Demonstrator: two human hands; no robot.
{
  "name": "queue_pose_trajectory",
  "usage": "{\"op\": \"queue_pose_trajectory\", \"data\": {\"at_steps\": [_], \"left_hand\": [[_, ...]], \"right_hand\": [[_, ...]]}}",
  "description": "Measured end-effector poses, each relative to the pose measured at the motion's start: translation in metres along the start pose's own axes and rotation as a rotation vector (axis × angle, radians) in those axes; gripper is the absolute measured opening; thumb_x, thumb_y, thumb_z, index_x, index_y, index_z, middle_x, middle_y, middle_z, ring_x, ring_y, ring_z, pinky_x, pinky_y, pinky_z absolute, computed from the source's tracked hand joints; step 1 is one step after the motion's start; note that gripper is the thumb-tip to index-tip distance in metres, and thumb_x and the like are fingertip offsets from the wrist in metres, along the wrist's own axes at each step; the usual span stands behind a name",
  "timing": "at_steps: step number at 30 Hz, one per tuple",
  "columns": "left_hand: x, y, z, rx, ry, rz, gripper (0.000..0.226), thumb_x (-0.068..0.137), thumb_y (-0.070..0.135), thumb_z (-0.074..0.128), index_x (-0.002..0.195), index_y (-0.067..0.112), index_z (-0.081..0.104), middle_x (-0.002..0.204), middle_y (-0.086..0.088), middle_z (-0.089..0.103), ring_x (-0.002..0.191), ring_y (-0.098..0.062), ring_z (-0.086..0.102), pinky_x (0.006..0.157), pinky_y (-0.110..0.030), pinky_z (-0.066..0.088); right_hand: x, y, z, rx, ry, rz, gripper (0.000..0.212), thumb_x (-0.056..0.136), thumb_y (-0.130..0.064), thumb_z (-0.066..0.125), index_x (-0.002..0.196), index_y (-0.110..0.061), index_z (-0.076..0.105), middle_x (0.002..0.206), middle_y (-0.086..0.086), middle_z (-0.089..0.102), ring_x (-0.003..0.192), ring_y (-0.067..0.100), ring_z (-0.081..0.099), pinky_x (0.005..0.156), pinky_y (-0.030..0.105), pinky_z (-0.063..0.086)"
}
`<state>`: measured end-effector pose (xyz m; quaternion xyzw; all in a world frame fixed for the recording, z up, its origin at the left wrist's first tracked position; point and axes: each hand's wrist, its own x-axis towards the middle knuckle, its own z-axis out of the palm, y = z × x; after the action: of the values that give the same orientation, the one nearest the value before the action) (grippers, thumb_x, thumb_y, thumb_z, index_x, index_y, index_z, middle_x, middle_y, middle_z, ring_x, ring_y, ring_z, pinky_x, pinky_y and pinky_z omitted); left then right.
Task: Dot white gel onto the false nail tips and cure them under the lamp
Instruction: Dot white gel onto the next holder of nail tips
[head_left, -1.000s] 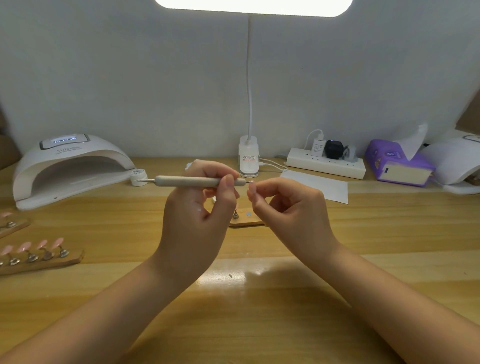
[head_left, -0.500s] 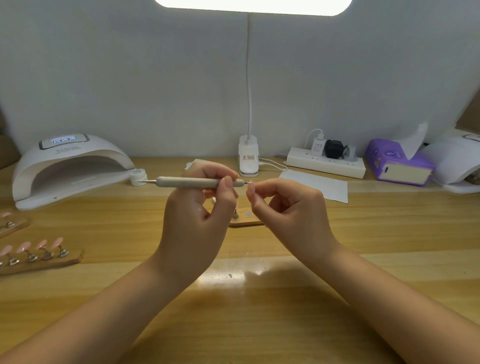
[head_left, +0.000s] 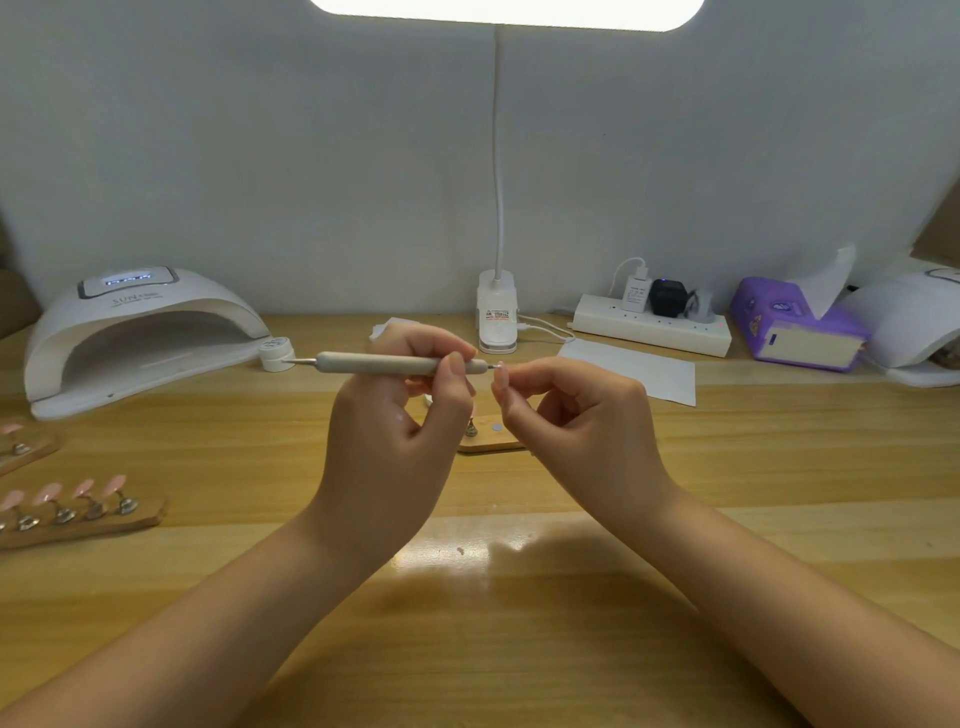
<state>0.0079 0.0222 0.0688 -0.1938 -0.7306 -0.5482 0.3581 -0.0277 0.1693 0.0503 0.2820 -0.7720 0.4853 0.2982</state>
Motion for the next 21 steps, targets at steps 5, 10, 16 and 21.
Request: {"op": "queue_pose_trajectory", "data": {"at_steps": [5,10,16,21], "left_hand": [[-0.0001,0.0002,0.0001,-0.005,-0.003,-0.007,0.009,0.09,0.011,0.051,0.088,0.016,0.058,0.075,0.001,0.062,0.064,-0.003,0.062,0.056,-0.007,0.043],[0.0001,0.0008,-0.0001,-0.01,-0.012,0.005,0.01,0.091,0.011,0.05,0.089,0.017,0.058,0.076,0.001,0.062,0.066,-0.003,0.062,0.055,-0.007,0.044],[-0.001,-0.0005,0.0007,-0.022,-0.001,-0.004,0.013,0.091,0.012,0.051,0.088,0.022,0.058,0.074,0.002,0.062,0.066,-0.003,0.062,0.057,-0.007,0.044],[-0.0003,0.0022,-0.0014,-0.054,0.004,0.041,0.008,0.091,0.022,0.048,0.091,0.023,0.056,0.08,0.003,0.063,0.07,-0.003,0.062,0.063,-0.008,0.045]], "right_hand": [[0.0005,-0.0001,0.0,-0.006,0.003,-0.006,0.008,0.087,-0.018,0.068,0.091,-0.014,0.074,0.069,-0.02,0.062,0.049,0.011,0.055,0.049,0.023,0.047],[-0.0003,-0.0001,0.0,0.0,-0.001,-0.018,0.008,0.087,-0.017,0.068,0.093,-0.014,0.074,0.07,-0.02,0.062,0.05,0.011,0.056,0.049,0.025,0.048],[-0.0003,0.0006,0.0011,-0.002,0.008,-0.006,0.01,0.087,-0.02,0.068,0.092,-0.015,0.074,0.071,-0.017,0.064,0.052,0.014,0.057,0.05,0.03,0.049],[0.0003,0.0004,0.0009,-0.001,0.011,-0.005,0.008,0.087,-0.02,0.067,0.09,-0.016,0.074,0.069,-0.02,0.063,0.05,0.01,0.056,0.05,0.019,0.045]]}}
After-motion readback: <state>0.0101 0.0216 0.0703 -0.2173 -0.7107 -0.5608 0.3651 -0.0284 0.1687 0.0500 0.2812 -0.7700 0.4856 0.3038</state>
